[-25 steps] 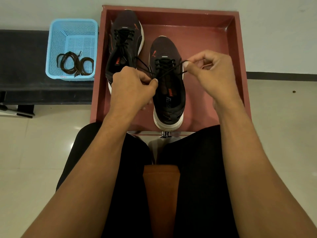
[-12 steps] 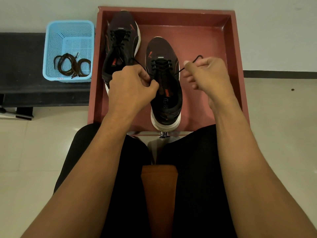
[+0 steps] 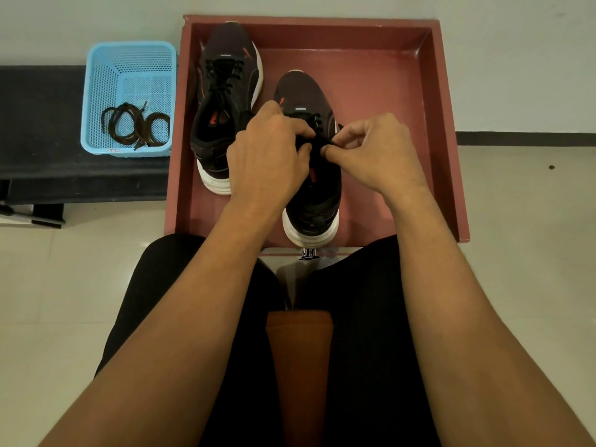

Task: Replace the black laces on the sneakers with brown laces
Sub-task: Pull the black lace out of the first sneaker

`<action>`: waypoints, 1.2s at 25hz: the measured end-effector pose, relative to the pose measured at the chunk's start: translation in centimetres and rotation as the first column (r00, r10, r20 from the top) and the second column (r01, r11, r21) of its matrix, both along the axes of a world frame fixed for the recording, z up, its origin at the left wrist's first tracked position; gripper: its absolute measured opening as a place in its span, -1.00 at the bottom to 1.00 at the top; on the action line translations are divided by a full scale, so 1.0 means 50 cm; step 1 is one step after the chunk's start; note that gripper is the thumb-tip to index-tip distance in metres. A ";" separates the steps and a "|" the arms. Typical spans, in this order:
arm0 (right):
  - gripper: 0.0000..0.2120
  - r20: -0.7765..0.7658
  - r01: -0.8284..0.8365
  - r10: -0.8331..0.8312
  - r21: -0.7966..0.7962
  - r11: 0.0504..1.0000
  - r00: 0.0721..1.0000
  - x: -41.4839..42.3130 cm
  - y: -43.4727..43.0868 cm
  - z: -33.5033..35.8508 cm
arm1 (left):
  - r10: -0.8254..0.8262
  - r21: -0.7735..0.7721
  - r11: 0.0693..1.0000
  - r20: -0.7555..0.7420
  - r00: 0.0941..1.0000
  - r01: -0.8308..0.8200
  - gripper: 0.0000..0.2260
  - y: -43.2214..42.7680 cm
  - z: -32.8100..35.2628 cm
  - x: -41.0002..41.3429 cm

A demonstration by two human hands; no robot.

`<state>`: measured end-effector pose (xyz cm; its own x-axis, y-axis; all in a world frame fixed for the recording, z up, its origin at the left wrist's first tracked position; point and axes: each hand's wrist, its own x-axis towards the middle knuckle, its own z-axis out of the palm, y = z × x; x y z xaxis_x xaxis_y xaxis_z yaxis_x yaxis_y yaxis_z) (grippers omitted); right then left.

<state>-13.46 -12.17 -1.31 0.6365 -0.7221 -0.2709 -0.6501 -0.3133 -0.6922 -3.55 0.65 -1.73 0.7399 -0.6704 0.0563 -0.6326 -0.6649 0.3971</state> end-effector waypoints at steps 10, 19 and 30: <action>-0.94 0.007 0.051 -0.051 -0.005 0.999 0.999 -0.004 -0.005 -0.006 | 0.113 -0.213 0.966 -0.165 0.980 -0.147 -0.94 0.010 -0.001 0.033; -0.93 0.008 0.072 -0.072 0.027 0.997 0.997 -0.006 -0.007 -0.003 | 0.114 -0.273 0.954 -0.063 0.992 -0.126 -0.82 0.037 0.017 0.054; -0.95 -0.004 0.053 -0.053 0.004 0.999 0.999 -0.005 -0.004 0.001 | 0.002 -0.079 0.997 -0.003 1.000 -0.002 -0.86 -0.006 -0.003 0.005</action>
